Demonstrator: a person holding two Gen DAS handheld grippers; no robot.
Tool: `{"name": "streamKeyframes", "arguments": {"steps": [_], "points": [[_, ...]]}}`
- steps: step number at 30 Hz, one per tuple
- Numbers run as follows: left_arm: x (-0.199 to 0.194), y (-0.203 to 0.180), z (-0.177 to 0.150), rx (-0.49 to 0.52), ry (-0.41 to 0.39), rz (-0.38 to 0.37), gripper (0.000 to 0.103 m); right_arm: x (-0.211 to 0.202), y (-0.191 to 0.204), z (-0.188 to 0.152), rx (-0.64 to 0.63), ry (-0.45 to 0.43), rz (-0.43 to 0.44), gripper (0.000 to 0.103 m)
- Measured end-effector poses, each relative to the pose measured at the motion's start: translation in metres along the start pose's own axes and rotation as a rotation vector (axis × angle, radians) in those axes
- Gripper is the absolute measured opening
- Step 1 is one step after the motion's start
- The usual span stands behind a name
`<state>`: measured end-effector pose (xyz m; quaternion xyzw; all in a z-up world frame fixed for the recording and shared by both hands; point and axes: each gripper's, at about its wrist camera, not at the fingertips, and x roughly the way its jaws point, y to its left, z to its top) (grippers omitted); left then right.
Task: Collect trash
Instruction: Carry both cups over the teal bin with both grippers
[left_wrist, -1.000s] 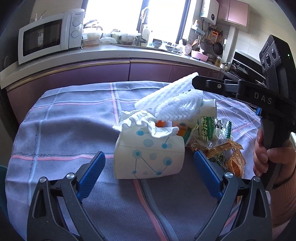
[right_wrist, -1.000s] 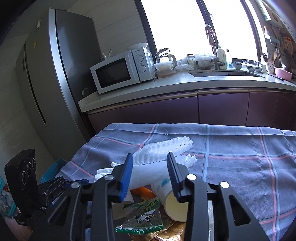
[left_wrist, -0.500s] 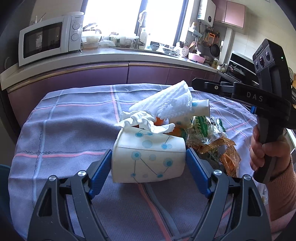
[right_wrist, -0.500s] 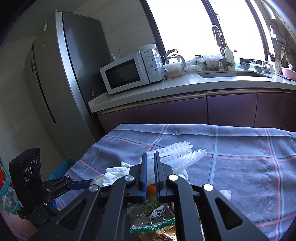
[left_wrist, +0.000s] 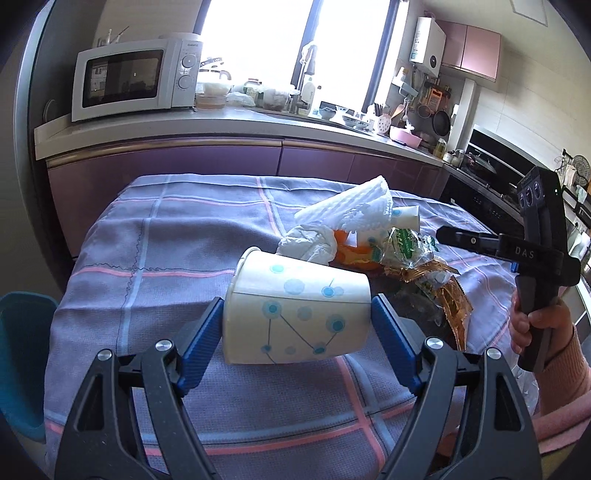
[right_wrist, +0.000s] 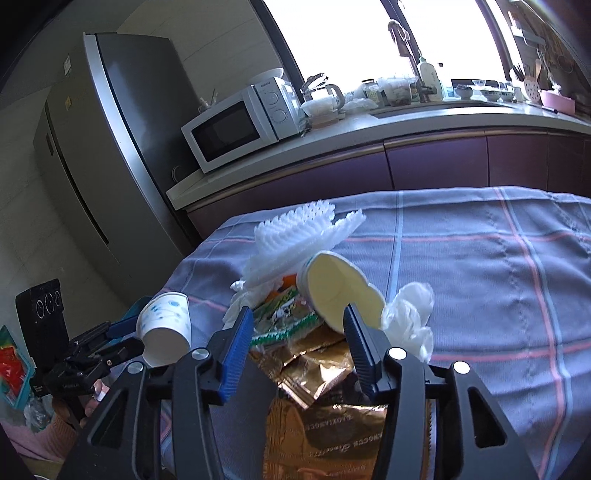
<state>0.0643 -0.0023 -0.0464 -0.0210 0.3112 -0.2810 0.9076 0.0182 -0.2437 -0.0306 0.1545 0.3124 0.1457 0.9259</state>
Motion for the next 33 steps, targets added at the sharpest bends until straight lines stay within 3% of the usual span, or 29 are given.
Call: {"name": "streamKeyframes", "arguments": {"steps": [6, 10, 13, 16, 20, 24, 25, 26, 28, 30, 33], "points": [[-0.014, 0.012, -0.006, -0.032, -0.012, 0.036, 0.079, 0.018, 0.000, -0.003, 0.077, 0.026, 0.047, 0.049], [-0.021, 0.022, -0.010, -0.054, -0.016, 0.047, 0.079, 0.022, -0.004, -0.007, 0.119, 0.040, 0.082, 0.017], [-0.026, 0.028, -0.014, -0.070, -0.018, 0.052, 0.079, 0.020, -0.004, -0.010, 0.120, 0.038, 0.095, 0.007], [-0.028, 0.034, -0.015, -0.081, -0.019, 0.053, 0.079, 0.019, 0.000, -0.012, 0.112, 0.034, 0.096, 0.005], [-0.032, 0.036, -0.016, -0.087, -0.026, 0.057, 0.079, 0.008, 0.004, -0.008, 0.094, -0.011, 0.063, 0.009], [-0.033, 0.039, -0.016, -0.096, -0.029, 0.052, 0.079, 0.006, 0.006, 0.004, 0.032, -0.055, -0.052, 0.047], [-0.032, 0.039, -0.016, -0.098, -0.028, 0.055, 0.079, 0.009, 0.007, 0.005, 0.008, -0.060, -0.081, 0.045], [-0.032, 0.040, -0.017, -0.101, -0.026, 0.057, 0.079, 0.014, 0.008, 0.007, -0.009, -0.053, -0.094, 0.042], [-0.033, 0.041, -0.018, -0.106, -0.026, 0.062, 0.079, 0.022, 0.006, 0.010, -0.027, -0.035, -0.097, 0.014], [-0.036, 0.044, -0.018, -0.110, -0.032, 0.067, 0.079, 0.028, 0.004, 0.010, -0.032, -0.022, -0.107, 0.006], [-0.044, 0.048, -0.019, -0.112, -0.045, 0.084, 0.079, 0.024, 0.005, 0.009, -0.046, -0.039, -0.119, 0.003]]}}
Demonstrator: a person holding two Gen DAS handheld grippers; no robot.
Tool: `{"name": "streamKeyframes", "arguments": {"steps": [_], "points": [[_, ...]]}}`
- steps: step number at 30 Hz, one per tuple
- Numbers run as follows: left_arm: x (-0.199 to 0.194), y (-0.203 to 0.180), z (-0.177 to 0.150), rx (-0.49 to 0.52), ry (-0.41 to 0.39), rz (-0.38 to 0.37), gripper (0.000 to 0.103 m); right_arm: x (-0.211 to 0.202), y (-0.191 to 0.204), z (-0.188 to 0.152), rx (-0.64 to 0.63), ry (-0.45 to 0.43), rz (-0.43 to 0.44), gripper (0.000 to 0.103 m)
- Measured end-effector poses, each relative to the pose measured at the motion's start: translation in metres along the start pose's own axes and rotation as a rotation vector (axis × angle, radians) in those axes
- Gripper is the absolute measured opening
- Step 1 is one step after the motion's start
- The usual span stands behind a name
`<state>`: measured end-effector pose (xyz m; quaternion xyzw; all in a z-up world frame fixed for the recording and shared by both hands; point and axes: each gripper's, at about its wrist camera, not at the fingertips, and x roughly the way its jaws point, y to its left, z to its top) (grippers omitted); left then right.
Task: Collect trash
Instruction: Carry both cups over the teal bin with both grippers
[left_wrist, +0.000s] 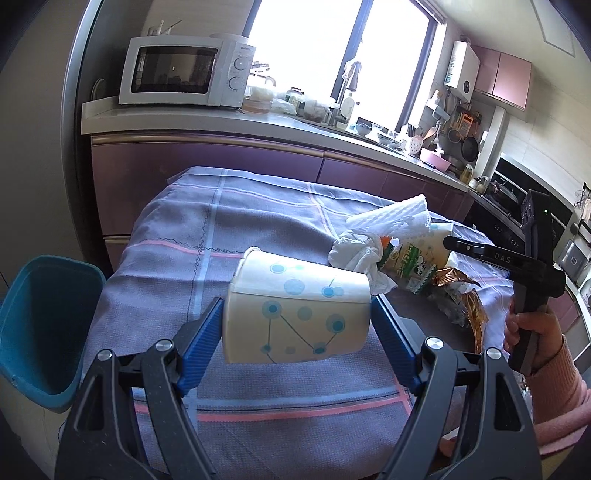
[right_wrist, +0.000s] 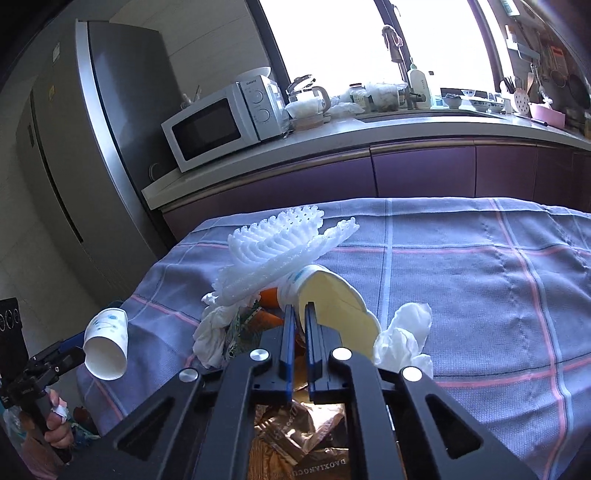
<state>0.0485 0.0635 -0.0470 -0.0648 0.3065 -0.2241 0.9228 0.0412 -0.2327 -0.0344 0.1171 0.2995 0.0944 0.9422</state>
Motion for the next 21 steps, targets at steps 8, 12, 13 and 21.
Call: {"name": "streamKeyframes", "arguments": {"steps": [8, 12, 13, 21], "points": [[-0.021, 0.024, 0.003, -0.038, -0.043, 0.046, 0.079, -0.048, 0.015, 0.006, -0.062, -0.068, -0.018, 0.002], [-0.031, 0.039, 0.003, -0.055, -0.064, 0.081, 0.079, -0.072, 0.027, 0.009, -0.079, -0.117, 0.017, 0.002], [-0.036, 0.042, 0.003, -0.058, -0.070, 0.093, 0.079, -0.078, 0.032, 0.010, -0.084, -0.128, 0.042, 0.002], [-0.072, 0.082, 0.005, -0.095, -0.123, 0.224, 0.079, -0.062, 0.100, 0.020, -0.145, -0.087, 0.345, 0.002]]}}
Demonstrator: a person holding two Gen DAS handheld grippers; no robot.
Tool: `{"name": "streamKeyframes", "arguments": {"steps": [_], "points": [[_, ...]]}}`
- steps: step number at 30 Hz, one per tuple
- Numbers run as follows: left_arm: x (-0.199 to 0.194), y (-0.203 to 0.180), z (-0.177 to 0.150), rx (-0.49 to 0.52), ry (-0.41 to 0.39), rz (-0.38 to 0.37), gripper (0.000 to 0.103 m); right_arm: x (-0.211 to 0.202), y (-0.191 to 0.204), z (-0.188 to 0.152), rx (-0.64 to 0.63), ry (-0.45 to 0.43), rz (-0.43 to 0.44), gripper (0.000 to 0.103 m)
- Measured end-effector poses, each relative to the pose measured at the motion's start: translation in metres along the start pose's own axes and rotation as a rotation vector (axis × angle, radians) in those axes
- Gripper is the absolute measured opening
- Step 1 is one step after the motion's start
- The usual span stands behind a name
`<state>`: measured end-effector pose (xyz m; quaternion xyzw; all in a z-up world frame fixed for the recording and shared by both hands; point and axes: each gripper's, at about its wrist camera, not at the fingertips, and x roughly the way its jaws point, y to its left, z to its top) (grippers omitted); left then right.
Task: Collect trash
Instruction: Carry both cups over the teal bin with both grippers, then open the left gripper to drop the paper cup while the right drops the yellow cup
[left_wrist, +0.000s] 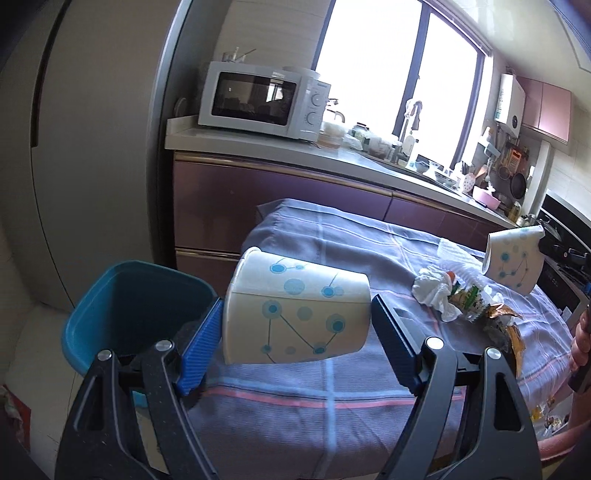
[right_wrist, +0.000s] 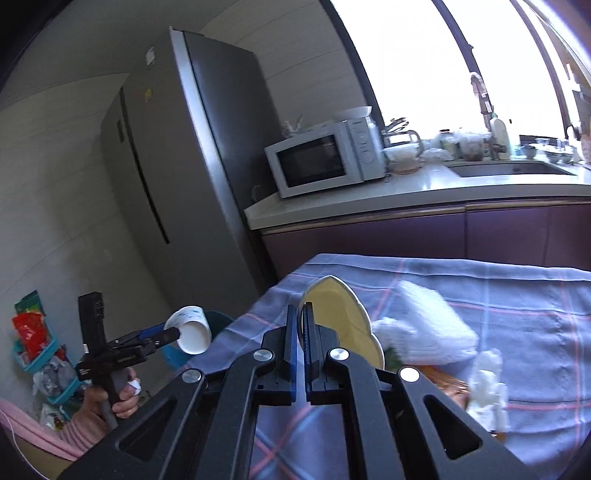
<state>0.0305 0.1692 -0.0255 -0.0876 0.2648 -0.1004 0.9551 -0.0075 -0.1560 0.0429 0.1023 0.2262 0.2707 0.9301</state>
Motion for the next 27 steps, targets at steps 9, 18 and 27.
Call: {"name": "streamKeyframes", "arguments": {"steps": [9, 18, 27], "points": [[-0.011, 0.081, 0.008, -0.065, -0.001, 0.187, 0.079, 0.116, 0.078, 0.012, -0.093, 0.152, 0.291, 0.002], [0.025, 0.142, -0.011, -0.117, 0.119, 0.303, 0.079, 0.228, 0.136, 0.011, -0.121, 0.304, 0.399, 0.002], [0.066, 0.175, -0.024, -0.153, 0.221, 0.335, 0.079, 0.310, 0.169, -0.010, -0.093, 0.451, 0.401, 0.002]]}}
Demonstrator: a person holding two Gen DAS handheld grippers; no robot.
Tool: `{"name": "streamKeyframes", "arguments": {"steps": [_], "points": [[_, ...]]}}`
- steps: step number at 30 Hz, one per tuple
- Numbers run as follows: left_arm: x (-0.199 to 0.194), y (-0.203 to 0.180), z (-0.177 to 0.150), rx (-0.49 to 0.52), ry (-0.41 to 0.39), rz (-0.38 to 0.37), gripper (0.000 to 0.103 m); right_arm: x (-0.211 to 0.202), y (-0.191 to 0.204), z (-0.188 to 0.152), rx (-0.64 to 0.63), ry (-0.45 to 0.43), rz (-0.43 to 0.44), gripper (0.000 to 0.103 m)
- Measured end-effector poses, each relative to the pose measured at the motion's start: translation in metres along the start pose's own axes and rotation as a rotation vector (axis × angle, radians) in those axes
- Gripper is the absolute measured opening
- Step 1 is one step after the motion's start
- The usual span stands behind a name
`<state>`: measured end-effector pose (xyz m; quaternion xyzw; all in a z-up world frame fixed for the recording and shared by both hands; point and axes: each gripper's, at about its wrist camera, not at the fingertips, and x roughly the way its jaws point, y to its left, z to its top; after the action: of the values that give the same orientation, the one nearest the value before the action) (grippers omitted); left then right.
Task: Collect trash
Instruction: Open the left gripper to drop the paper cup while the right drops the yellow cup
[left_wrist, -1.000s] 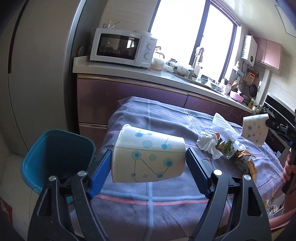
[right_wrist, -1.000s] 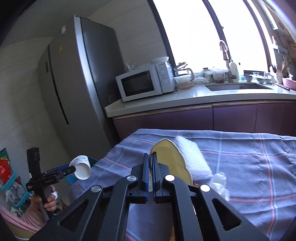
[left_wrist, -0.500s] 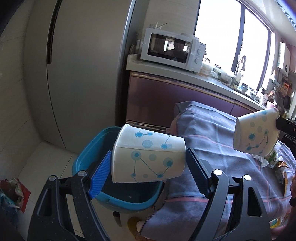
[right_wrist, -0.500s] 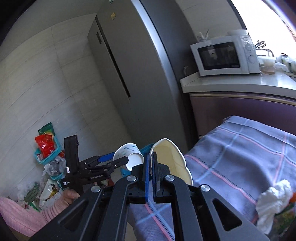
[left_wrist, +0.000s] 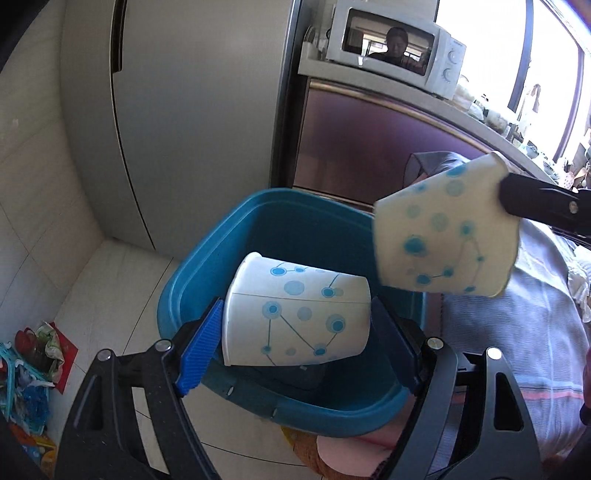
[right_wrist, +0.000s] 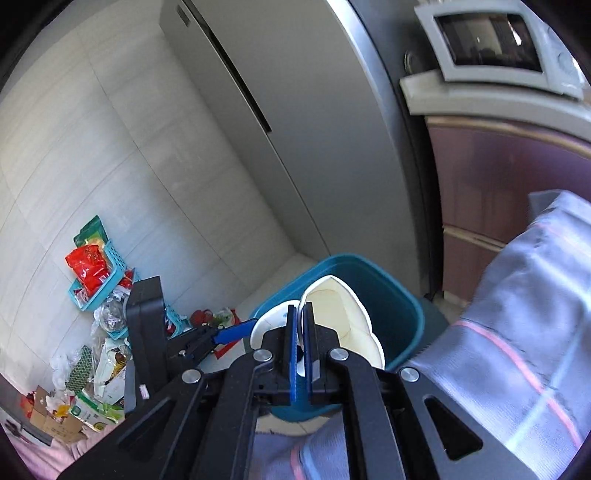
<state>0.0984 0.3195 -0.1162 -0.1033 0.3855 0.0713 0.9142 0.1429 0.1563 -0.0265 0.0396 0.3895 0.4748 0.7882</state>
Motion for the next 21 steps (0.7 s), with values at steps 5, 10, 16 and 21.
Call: {"name": "streamKeyframes", "arguments": {"steps": [5, 10, 16, 21], "points": [[0.023, 0.005, 0.002, -0.034, 0.034, 0.016, 0.079, 0.034, -0.009, 0.002, 0.049, 0.049, -0.037, 0.010], [0.026, 0.004, 0.000, -0.045, 0.025, 0.009, 0.079, 0.029, -0.014, -0.003, 0.060, 0.040, -0.051, 0.014], [0.020, 0.001, -0.006, -0.043, 0.021, -0.001, 0.080, -0.002, -0.018, -0.010, 0.054, 0.001, -0.050, 0.027], [0.026, 0.005, -0.011, -0.062, 0.062, -0.016, 0.082, -0.034, -0.017, -0.023, 0.025, -0.014, -0.058, 0.031]]}}
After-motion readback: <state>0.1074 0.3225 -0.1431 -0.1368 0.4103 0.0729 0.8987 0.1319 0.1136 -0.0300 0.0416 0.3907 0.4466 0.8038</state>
